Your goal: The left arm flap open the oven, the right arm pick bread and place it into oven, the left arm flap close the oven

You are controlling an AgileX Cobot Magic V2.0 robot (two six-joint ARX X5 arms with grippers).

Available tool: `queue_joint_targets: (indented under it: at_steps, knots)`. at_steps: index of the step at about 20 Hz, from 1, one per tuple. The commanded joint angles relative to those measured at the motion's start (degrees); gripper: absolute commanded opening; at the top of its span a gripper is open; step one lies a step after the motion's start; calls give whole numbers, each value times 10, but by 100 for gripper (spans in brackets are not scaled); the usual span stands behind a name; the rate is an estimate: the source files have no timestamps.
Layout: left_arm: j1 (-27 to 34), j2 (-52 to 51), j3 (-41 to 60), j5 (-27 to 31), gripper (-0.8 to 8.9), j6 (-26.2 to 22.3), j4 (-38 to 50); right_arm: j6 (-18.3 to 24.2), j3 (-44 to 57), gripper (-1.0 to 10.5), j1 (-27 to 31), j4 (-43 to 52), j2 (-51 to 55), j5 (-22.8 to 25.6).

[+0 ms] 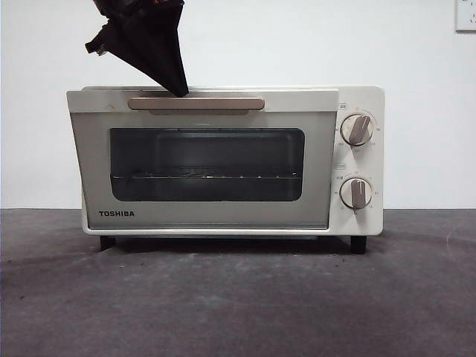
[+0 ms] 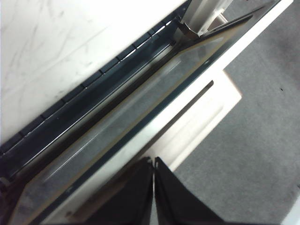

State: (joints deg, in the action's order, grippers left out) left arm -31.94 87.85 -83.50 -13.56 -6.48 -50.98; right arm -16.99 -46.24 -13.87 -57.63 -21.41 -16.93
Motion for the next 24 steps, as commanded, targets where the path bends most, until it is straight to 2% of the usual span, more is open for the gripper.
queue_joint_targets:
  at_steps: [1, 8, 16, 24]
  knots:
    - [-7, -12, 14, 6, 10, 3, 8, -5, -4, 95, -3, 5, -1, -2]
    - [-15, -67, 150, 5, 10, 42, 94, -3, -4, 95, -3, 6, -1, -2]
    - [-21, -200, 336, 11, 9, 111, 239, -1, -4, 95, -3, 12, -1, 0]
    - [-63, -219, 399, 37, 9, 159, 303, -2, -4, 95, -3, 19, -1, 0]
